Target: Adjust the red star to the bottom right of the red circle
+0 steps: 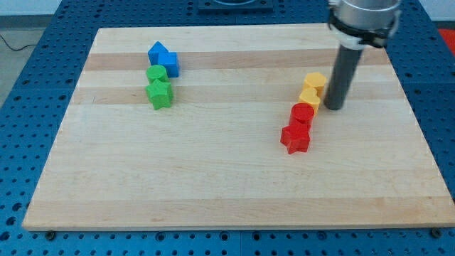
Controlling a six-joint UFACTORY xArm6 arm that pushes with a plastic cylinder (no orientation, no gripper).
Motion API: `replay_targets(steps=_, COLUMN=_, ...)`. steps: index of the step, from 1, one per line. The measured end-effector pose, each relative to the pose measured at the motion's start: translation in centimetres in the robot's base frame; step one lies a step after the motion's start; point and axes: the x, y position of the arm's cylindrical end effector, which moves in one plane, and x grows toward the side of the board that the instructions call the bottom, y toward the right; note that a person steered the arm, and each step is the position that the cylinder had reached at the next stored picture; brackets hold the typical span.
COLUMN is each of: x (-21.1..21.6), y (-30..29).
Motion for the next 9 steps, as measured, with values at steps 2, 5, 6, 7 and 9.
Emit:
replay_targets(steps=2, x=9.3, y=5.5)
replay_targets(steps=5, x=12.7, y=-14.7)
replay_targets(steps=6, x=10.5, y=-16.0)
replay_targets(steps=7, x=8.9, y=-15.8)
replay_targets(steps=9, x=8.4, y=-8.7)
